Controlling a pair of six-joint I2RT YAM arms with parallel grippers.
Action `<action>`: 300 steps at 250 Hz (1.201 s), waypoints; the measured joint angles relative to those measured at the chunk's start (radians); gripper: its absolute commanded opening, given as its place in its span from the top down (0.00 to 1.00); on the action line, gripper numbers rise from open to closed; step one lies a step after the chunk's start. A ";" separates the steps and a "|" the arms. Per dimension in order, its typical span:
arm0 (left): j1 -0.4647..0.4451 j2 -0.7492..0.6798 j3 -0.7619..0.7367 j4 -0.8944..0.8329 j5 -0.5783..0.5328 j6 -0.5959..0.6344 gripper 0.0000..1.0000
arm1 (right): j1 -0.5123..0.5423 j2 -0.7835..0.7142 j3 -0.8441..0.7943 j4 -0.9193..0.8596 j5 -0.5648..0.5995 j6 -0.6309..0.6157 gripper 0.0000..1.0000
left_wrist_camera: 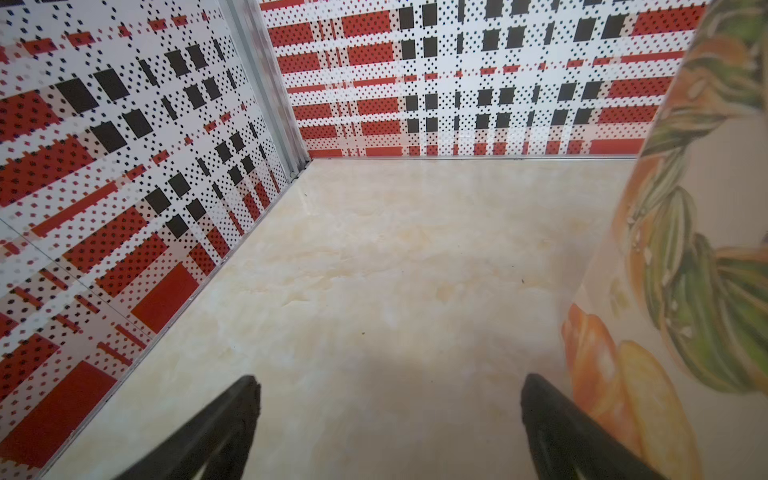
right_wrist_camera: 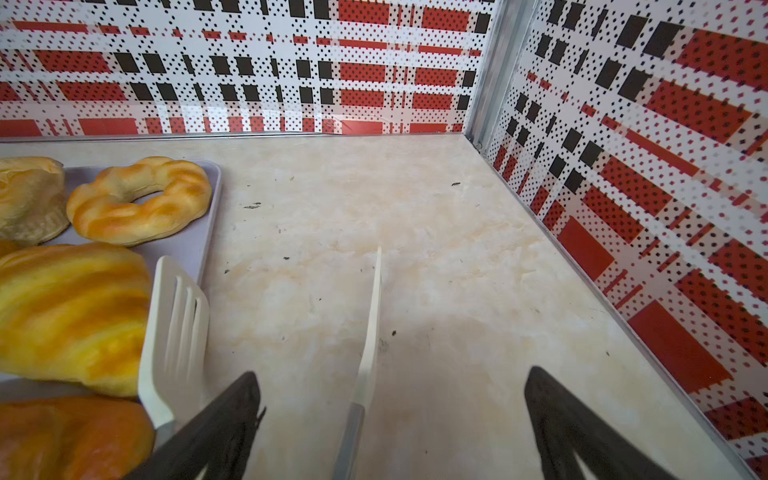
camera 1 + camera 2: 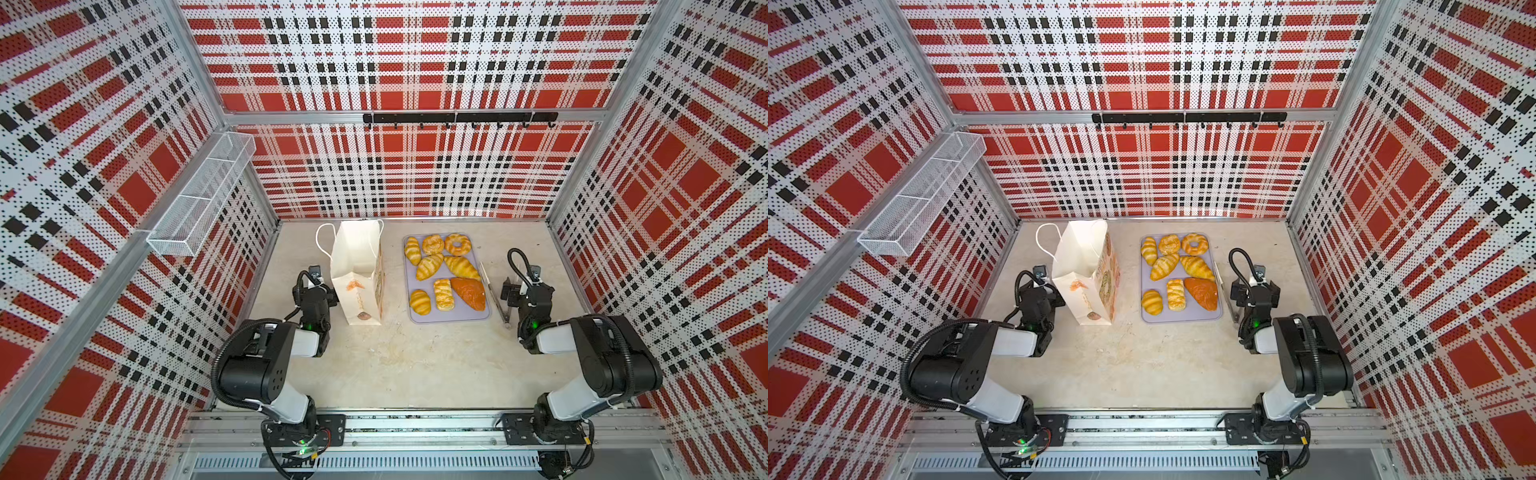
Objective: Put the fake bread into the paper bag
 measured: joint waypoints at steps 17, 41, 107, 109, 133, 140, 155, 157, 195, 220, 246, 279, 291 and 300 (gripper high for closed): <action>-0.001 0.000 0.000 0.000 0.000 0.000 0.01 | 0.000 0.000 0.000 0.000 0.000 0.000 0.00; -0.002 0.000 0.000 0.001 0.000 0.000 0.01 | 0.000 0.000 0.000 0.000 0.000 0.000 0.00; -0.002 0.000 0.000 0.002 0.000 0.001 0.01 | 0.000 0.000 0.000 0.000 0.000 0.000 0.00; -0.002 0.000 0.000 0.002 0.000 0.001 0.01 | 0.000 0.000 0.000 0.000 0.000 0.000 0.00; -0.001 0.000 0.000 0.004 0.002 0.000 0.01 | 0.000 0.000 0.000 0.000 0.000 0.000 0.00; 0.001 0.000 0.000 0.003 0.006 0.000 0.01 | 0.000 0.000 0.000 0.000 0.000 0.000 0.00; 0.007 0.000 0.001 0.001 0.017 0.000 0.01 | 0.000 0.000 0.000 0.000 0.000 0.000 0.00; 0.007 0.000 0.001 0.000 0.018 0.000 0.01 | 0.000 0.000 0.000 0.000 0.000 0.000 0.00; 0.008 0.000 0.002 -0.002 0.026 -0.001 0.01 | 0.000 0.000 0.000 0.000 0.000 0.000 0.00; 0.008 0.000 0.002 -0.002 0.027 -0.001 0.01 | 0.000 0.000 0.000 0.000 0.000 0.000 0.00; 0.008 0.000 0.002 -0.002 0.027 -0.001 0.01 | 0.000 0.000 0.000 0.000 0.000 0.000 0.00; 0.008 0.000 0.002 -0.002 0.029 -0.001 0.01 | 0.000 0.000 0.000 0.001 -0.003 0.000 0.00; 0.009 0.000 0.002 -0.002 0.030 -0.001 0.01 | 0.000 -0.001 0.000 0.000 -0.004 0.000 0.00; 0.009 0.000 0.002 -0.001 0.030 -0.001 0.01 | 0.000 -0.006 0.000 -0.007 -0.005 0.000 0.00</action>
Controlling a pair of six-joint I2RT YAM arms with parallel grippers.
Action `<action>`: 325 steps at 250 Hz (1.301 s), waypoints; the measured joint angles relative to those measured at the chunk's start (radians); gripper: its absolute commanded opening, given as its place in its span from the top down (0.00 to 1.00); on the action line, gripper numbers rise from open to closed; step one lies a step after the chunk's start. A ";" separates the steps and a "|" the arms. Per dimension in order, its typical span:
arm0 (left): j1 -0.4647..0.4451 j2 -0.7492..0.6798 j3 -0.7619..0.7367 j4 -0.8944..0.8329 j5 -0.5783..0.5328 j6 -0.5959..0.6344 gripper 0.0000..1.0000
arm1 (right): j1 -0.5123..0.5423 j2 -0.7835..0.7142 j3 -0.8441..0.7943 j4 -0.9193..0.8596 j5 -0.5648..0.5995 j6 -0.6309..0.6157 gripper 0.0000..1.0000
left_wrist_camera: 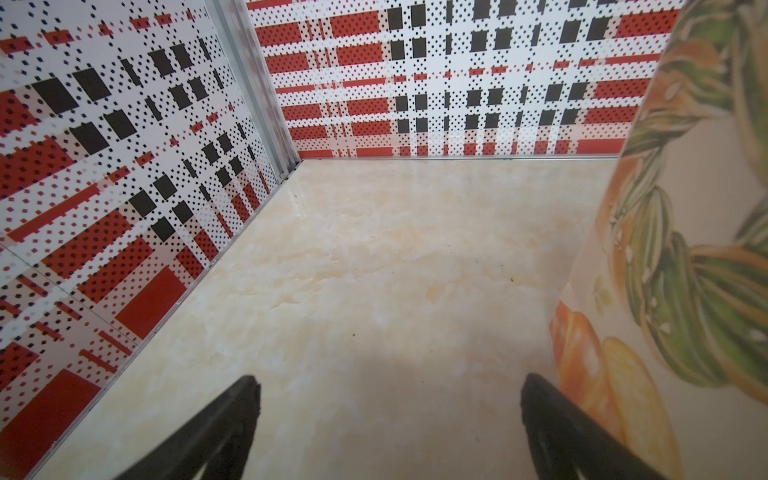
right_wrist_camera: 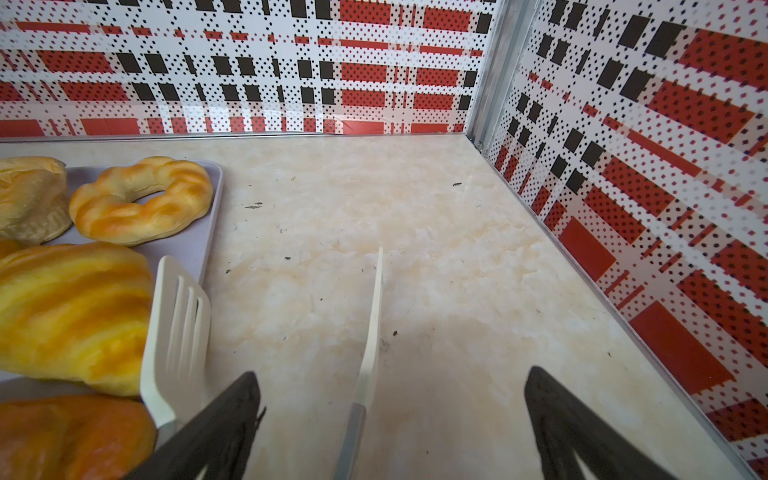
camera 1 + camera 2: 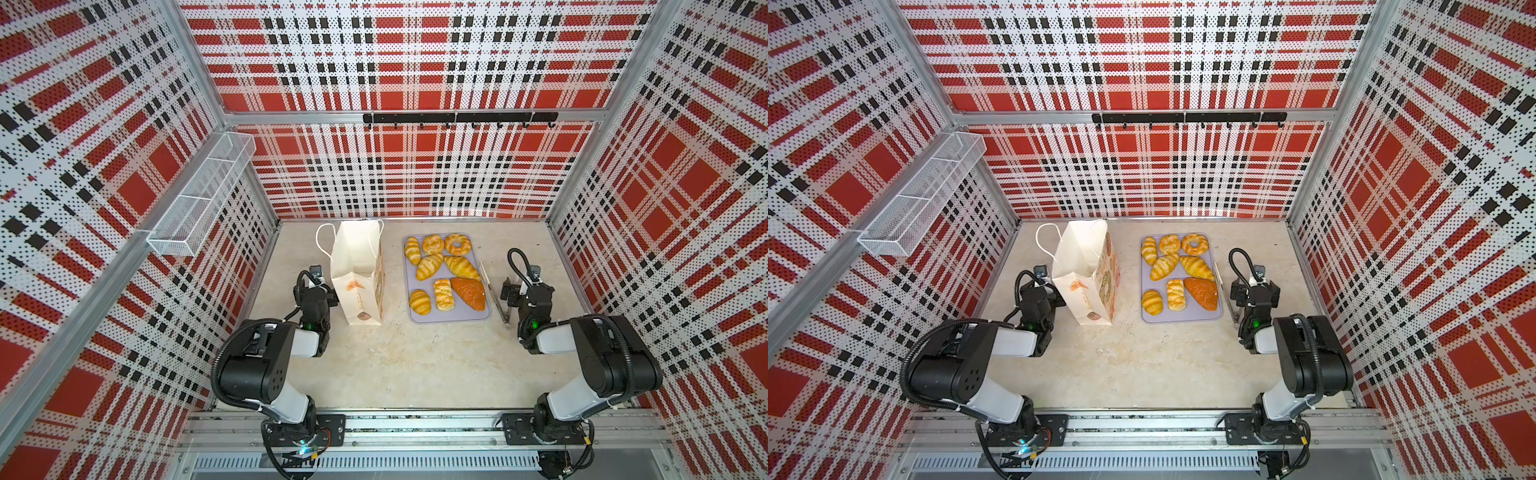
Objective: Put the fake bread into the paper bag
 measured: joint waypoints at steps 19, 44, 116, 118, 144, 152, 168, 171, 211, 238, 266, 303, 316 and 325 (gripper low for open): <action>0.000 -0.010 0.002 -0.021 -0.002 -0.002 0.01 | 0.000 -0.032 -0.005 -0.013 -0.001 0.000 0.00; -0.015 -0.076 0.024 -0.131 -0.040 -0.003 0.01 | 0.000 -0.146 -0.011 -0.093 0.018 0.010 0.00; -0.134 -0.521 0.187 -0.563 -0.147 -0.106 0.01 | 0.000 -0.532 0.080 -0.538 -0.024 0.103 0.00; -0.137 -0.535 0.187 -0.577 -0.151 -0.109 0.01 | 0.000 -0.544 0.083 -0.553 -0.026 0.106 0.00; -0.179 -0.695 0.187 -0.748 -0.188 -0.151 0.01 | 0.000 -0.671 0.115 -0.721 -0.075 0.134 0.00; -0.184 -0.743 0.188 -0.798 -0.194 -0.168 0.01 | 0.000 -0.709 0.120 -0.769 -0.092 0.144 0.00; -0.184 -0.820 0.208 -0.911 -0.204 -0.204 0.01 | 0.000 -0.771 0.125 -0.854 -0.122 0.166 0.00; -0.184 -0.832 0.214 -0.933 -0.206 -0.210 0.01 | 0.000 -0.780 0.126 -0.867 -0.127 0.169 0.00; -0.186 -0.881 0.365 -1.188 -0.184 -0.289 0.01 | 0.000 -0.847 0.127 -1.039 -0.205 0.225 0.01; -0.213 -0.881 0.451 -1.315 -0.143 -0.338 0.01 | 0.000 -0.850 0.127 -1.128 -0.250 0.259 0.00; -0.241 -0.861 0.515 -1.422 -0.096 -0.375 0.01 | 0.000 -0.853 0.127 -1.197 -0.284 0.282 0.01; -0.275 -0.754 0.657 -1.567 -0.075 -0.425 0.00 | 0.000 -0.866 0.127 -1.268 -0.290 0.294 0.02; -0.291 -0.710 0.703 -1.601 -0.072 -0.437 0.00 | 0.000 -0.873 0.127 -1.287 -0.285 0.297 0.03; -0.301 -0.681 0.723 -1.617 -0.069 -0.444 0.01 | 0.000 -0.875 0.127 -1.296 -0.279 0.297 0.03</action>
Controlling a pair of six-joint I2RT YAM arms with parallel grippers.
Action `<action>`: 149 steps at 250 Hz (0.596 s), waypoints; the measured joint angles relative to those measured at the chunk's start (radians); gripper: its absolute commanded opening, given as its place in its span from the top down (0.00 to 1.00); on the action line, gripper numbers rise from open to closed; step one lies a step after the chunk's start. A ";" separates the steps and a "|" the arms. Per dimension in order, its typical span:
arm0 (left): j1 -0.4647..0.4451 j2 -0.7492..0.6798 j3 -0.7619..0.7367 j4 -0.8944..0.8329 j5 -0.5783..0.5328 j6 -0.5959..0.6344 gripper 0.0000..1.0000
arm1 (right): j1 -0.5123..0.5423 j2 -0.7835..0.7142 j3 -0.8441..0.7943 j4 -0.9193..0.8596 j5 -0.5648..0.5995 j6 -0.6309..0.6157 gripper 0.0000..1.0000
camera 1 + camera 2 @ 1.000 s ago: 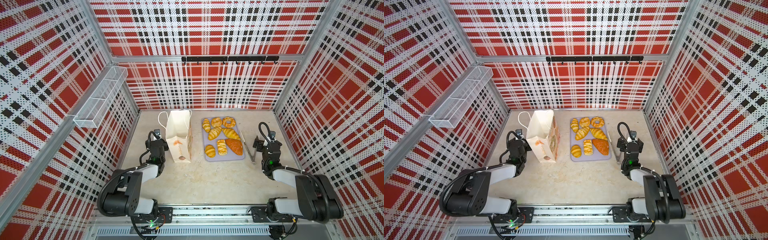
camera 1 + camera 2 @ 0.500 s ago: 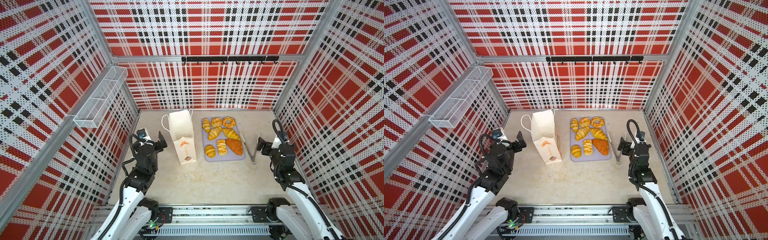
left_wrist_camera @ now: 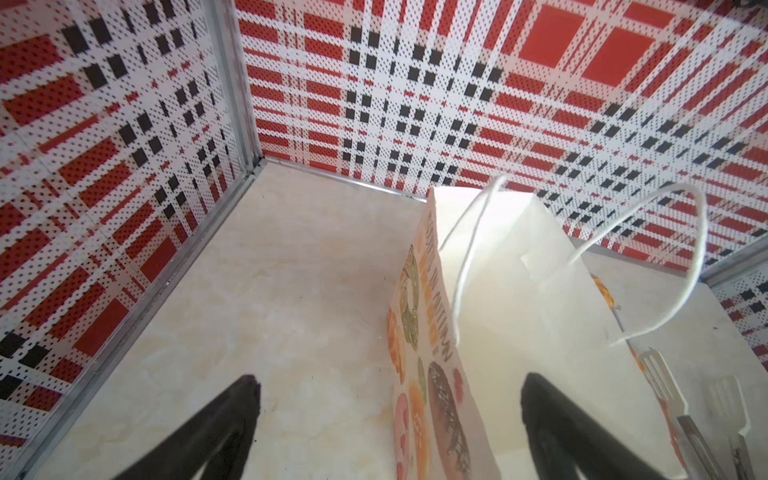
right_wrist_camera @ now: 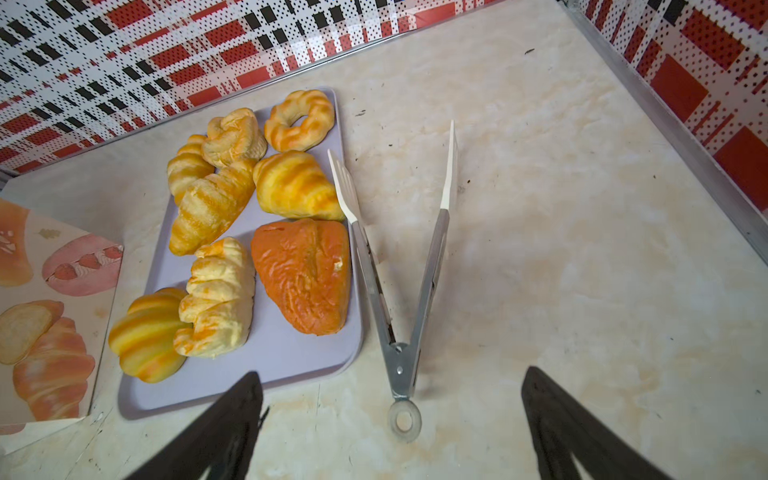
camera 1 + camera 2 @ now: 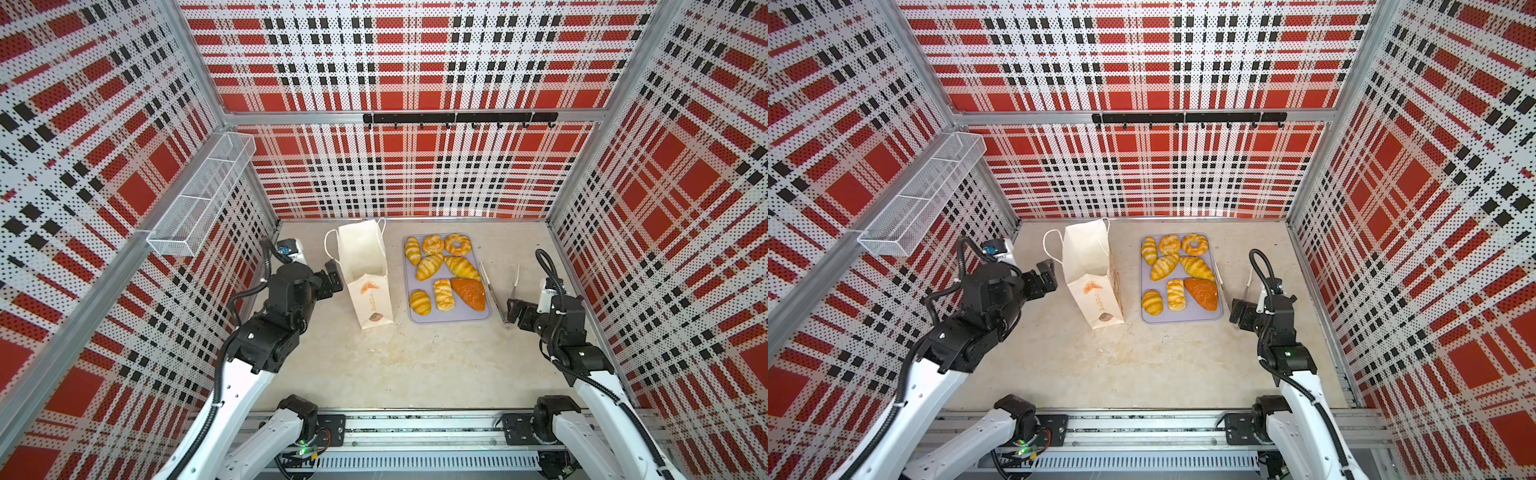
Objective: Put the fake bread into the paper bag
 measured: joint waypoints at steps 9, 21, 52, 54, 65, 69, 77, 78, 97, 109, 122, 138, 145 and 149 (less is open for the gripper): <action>-0.012 0.029 0.017 -0.019 0.002 -0.005 0.02 | 0.000 -0.001 0.002 -0.010 0.009 0.000 0.02; -0.024 0.058 0.031 -0.039 0.003 -0.010 0.04 | 0.000 -0.001 0.003 -0.026 0.024 -0.001 0.02; -0.039 0.113 0.051 -0.076 -0.003 -0.031 0.12 | 0.000 0.000 0.010 -0.054 0.069 -0.001 0.01; -0.040 0.115 0.051 -0.077 -0.003 -0.033 0.13 | 0.000 0.000 0.010 -0.054 0.071 -0.001 0.01; -0.041 0.127 0.053 -0.086 -0.005 -0.037 0.15 | 0.000 0.000 0.012 -0.056 0.084 -0.001 0.01; -0.041 0.132 0.055 -0.088 -0.005 -0.041 0.16 | 0.000 0.000 0.013 -0.056 0.088 -0.001 0.01; -0.041 0.142 0.059 -0.093 -0.006 -0.044 0.17 | 0.000 0.000 0.014 -0.056 0.095 0.000 0.01; -0.041 0.143 0.060 -0.094 -0.006 -0.045 0.17 | 0.000 0.000 0.014 -0.056 0.097 -0.001 0.01; -0.041 0.168 0.076 -0.100 -0.007 -0.050 0.20 | 0.000 0.002 0.014 -0.056 0.111 -0.001 0.01; -0.041 0.186 0.090 -0.101 -0.007 -0.050 0.25 | 0.000 0.004 0.014 -0.056 0.119 0.000 0.00; -0.040 0.210 0.106 -0.100 -0.003 -0.052 0.31 | 0.000 0.006 0.014 -0.055 0.126 0.000 0.00; -0.037 0.233 0.117 -0.100 0.004 -0.058 0.37 | 0.000 0.010 0.014 -0.055 0.132 -0.001 0.00; -0.035 0.240 0.119 -0.100 0.006 -0.058 0.39 | 0.000 0.011 0.014 -0.055 0.135 -0.001 0.00; -0.034 0.244 0.119 -0.100 0.008 -0.056 0.40 | 0.000 0.012 0.014 -0.055 0.137 -0.001 0.00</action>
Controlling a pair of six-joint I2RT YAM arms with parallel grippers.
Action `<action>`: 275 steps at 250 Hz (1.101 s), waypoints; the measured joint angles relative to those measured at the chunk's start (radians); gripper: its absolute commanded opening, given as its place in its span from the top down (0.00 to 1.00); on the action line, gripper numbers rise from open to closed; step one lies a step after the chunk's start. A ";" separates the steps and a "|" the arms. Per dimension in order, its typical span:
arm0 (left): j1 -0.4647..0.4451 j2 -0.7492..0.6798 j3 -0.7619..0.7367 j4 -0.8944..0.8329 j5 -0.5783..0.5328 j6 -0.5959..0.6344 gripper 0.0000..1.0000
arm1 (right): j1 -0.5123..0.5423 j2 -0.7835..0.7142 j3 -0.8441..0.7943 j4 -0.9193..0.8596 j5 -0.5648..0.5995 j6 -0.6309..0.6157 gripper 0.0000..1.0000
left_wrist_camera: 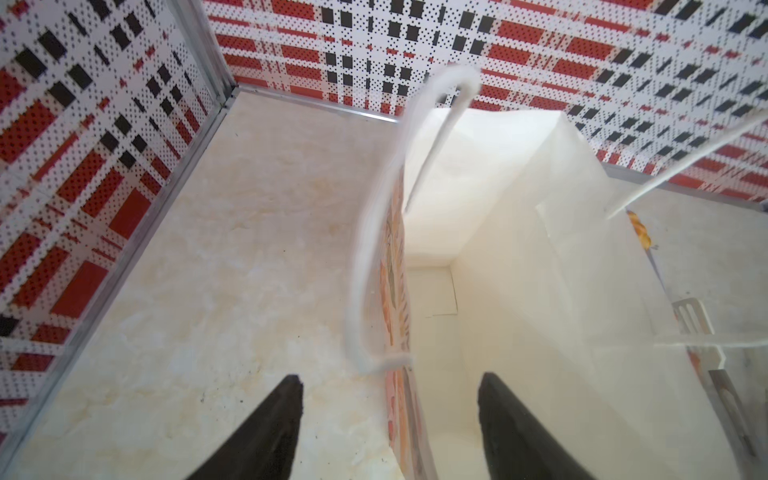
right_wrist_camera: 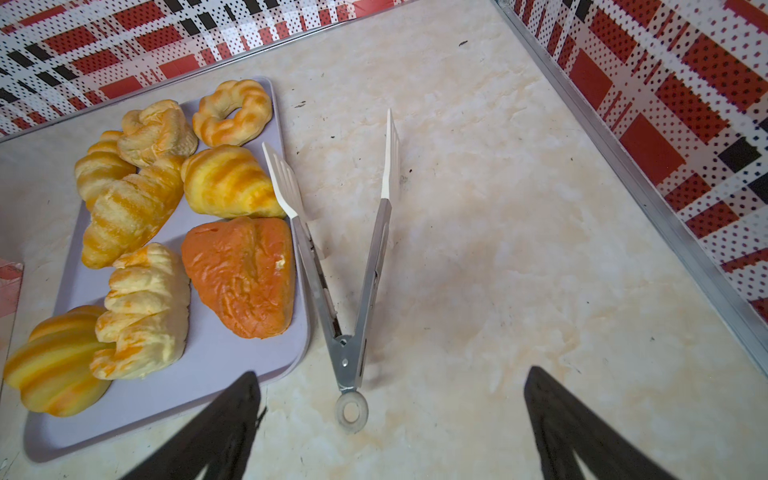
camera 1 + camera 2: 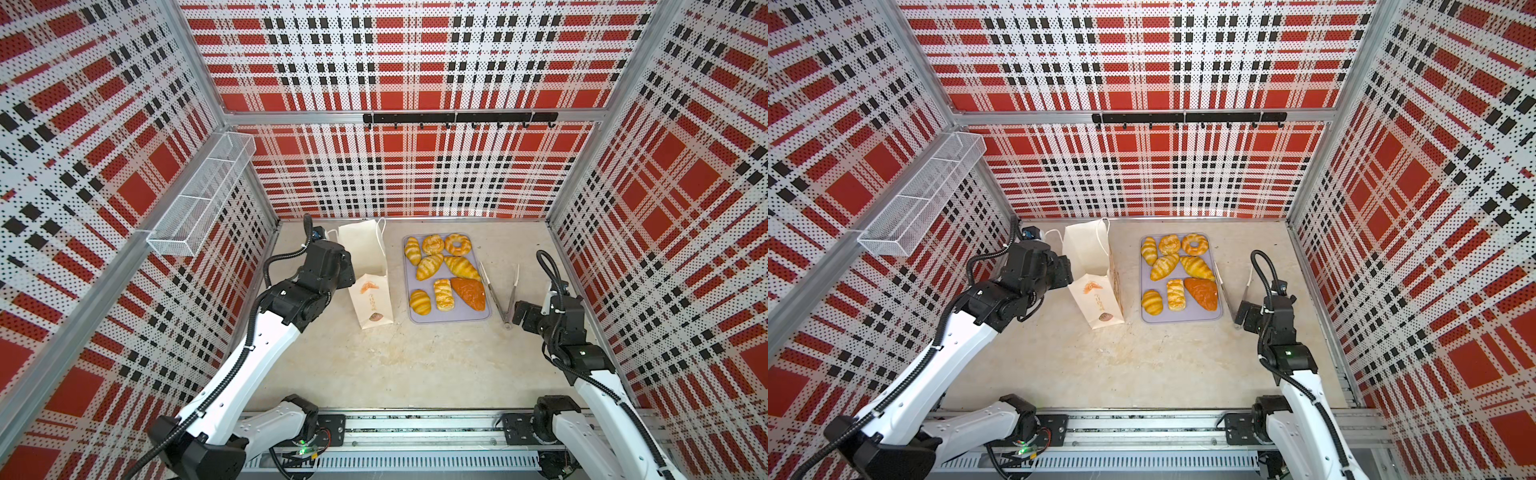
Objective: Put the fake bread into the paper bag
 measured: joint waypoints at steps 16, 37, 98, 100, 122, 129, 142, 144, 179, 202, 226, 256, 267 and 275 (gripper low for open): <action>0.003 0.013 0.000 -0.001 0.003 -0.003 0.43 | 0.000 0.002 0.000 0.000 0.009 -0.002 0.00; 0.011 0.020 0.000 -0.001 0.008 -0.008 0.50 | 0.000 0.003 0.000 0.001 0.019 -0.003 0.00; 0.024 0.055 0.019 -0.002 0.026 -0.008 0.62 | 0.000 0.064 0.000 0.018 0.034 -0.006 0.00; 0.024 0.056 0.019 -0.002 0.027 -0.008 0.62 | 0.000 0.068 0.000 0.018 0.035 -0.006 0.00; 0.039 0.073 0.024 -0.001 0.043 -0.010 0.69 | 0.000 0.095 0.004 0.018 0.040 -0.008 0.00; 0.045 0.077 0.024 -0.001 0.048 -0.008 0.71 | 0.000 0.103 0.006 0.018 0.042 -0.008 0.00; 0.058 0.082 0.024 0.000 0.056 -0.008 0.76 | 0.000 0.113 0.011 0.018 0.046 -0.008 0.00; 0.059 0.082 0.024 0.000 0.056 -0.008 0.77 | 0.000 0.113 0.012 0.018 0.047 -0.009 0.00; 0.083 0.084 0.026 0.007 0.081 -0.004 0.99 | 0.000 0.131 0.031 0.026 0.058 -0.011 0.00; 0.097 0.093 0.029 0.026 0.106 -0.008 1.00 | 0.000 0.149 0.038 0.034 0.064 -0.010 0.00; 0.108 0.112 0.040 0.043 0.124 -0.007 1.00 | 0.000 0.170 0.040 0.036 0.070 -0.010 0.00; 0.123 0.145 0.067 0.063 0.148 -0.010 1.00 | 0.000 0.198 0.050 0.033 0.074 -0.008 0.00; 0.132 0.157 0.077 0.069 0.159 -0.014 1.00 | 0.000 0.210 0.060 0.034 0.076 -0.007 0.00; 0.141 0.164 0.082 0.077 0.166 -0.017 1.00 | 0.000 0.216 0.069 0.034 0.076 -0.006 0.00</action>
